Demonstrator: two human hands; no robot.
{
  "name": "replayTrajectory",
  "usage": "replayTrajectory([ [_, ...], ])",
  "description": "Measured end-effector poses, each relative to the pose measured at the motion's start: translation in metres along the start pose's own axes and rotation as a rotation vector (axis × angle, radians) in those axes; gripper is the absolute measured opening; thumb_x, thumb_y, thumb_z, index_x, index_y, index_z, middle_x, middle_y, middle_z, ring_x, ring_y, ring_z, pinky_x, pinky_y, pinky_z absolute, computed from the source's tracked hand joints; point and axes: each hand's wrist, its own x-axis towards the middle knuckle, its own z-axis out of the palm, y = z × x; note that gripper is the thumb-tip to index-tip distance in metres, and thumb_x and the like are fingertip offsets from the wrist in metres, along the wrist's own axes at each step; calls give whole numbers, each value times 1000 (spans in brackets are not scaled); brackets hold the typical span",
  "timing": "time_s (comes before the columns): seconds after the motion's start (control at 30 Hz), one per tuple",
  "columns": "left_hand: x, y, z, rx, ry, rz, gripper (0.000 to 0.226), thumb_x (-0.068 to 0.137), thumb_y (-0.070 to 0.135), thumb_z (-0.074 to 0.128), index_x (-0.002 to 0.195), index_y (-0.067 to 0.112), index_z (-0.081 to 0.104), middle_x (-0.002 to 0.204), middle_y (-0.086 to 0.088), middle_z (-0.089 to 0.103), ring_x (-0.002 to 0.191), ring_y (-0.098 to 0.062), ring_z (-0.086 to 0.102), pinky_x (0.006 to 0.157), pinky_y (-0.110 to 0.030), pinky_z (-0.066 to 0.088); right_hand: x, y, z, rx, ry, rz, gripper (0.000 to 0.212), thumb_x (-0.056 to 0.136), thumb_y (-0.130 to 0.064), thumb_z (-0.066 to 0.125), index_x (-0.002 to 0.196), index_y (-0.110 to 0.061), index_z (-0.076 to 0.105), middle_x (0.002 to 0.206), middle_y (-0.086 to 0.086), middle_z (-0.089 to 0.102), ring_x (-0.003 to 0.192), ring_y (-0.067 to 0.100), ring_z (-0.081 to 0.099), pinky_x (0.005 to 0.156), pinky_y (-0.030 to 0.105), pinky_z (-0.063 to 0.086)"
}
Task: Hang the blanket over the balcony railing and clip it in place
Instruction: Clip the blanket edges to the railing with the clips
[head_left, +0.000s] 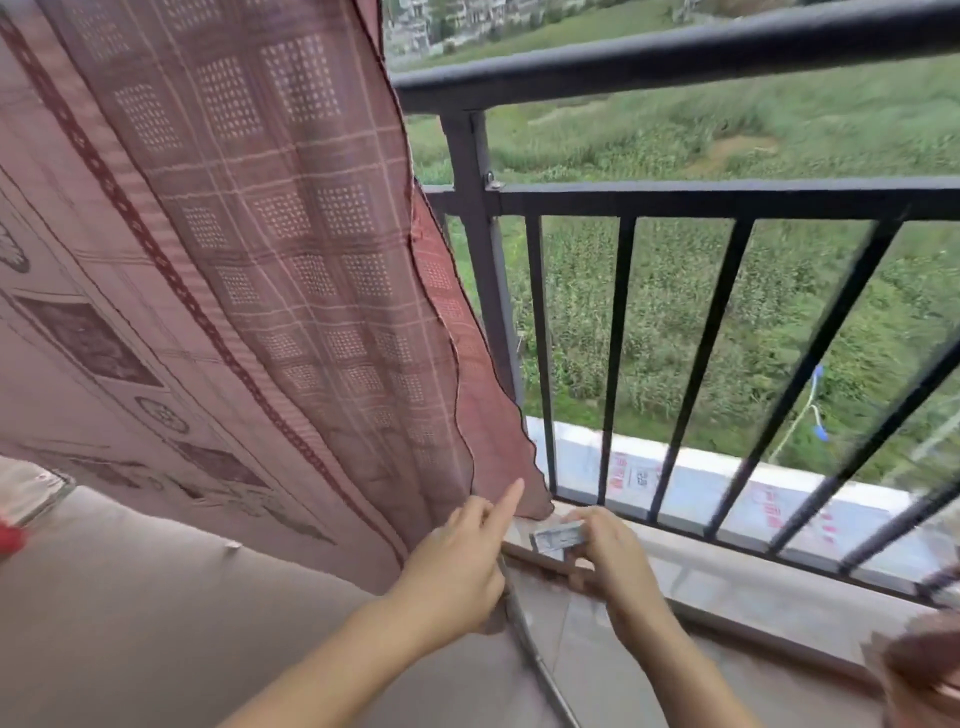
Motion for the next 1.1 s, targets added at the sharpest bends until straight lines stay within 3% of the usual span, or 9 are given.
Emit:
replayTrajectory([
  [0.13,43,-19,-1,627,109,225,36,56,28,64,89,17,72,90,1,69,70,-18,62,53,-23,45,76,-8,-3,-302,104,-16,30,85,-31,34,64,-13,45,63,8,50,64,24,46,62,31,35],
  [0.2,60,-17,-2,857,-30,285,31,66,17,43,73,18,74,82,-1,69,75,-20,56,69,-30,39,112,-19,10,-479,34,-112,27,88,-31,35,83,-11,52,72,9,56,74,28,52,67,31,36],
  [0.3,82,-22,4,1141,-244,411,35,89,7,36,112,1,62,113,-18,56,109,-28,46,99,-42,32,147,-27,37,-943,-164,-200,48,86,-30,43,132,-22,36,104,18,63,94,35,60,75,35,45],
  [0.47,90,-33,-6,1082,-144,569,26,61,11,43,48,22,63,53,9,57,55,-14,54,56,-21,34,145,-11,53,-1311,-182,-295,32,88,-21,36,104,-10,61,110,14,65,102,31,59,74,32,42],
  [0.67,87,-27,-16,964,225,862,36,81,0,37,56,18,56,61,3,56,66,-17,48,63,-27,33,110,12,28,-1469,-289,-423,29,89,-21,36,98,-10,62,103,10,66,98,30,62,68,29,37],
  [0.77,102,-16,-17,974,252,888,37,82,0,41,55,18,59,68,1,62,73,-19,57,83,-35,38,92,27,28,-1401,-339,-464,30,89,-23,34,97,-10,60,100,11,66,90,32,61,54,26,33],
  [0.83,106,-4,-23,993,86,753,19,68,7,61,54,20,60,59,2,63,61,-17,61,76,-32,40,92,32,24,-1285,-341,-417,30,91,-24,34,99,-9,59,95,13,64,88,34,60,54,30,34],
  [0.9,111,-2,-23,963,-142,560,12,71,7,63,80,14,63,82,-4,69,83,-22,65,75,-30,41,93,36,9,-1107,-348,-322,29,93,-26,37,106,-8,55,94,13,61,92,33,59,63,34,40],
  [1.1,113,-2,-27,766,-280,276,23,77,-5,54,98,3,55,109,-13,61,105,-32,55,77,-39,48,76,52,-27,4,-212,-56,27,86,-3,57,112,-10,58,109,16,62,75,11,67,65,17,56],
])
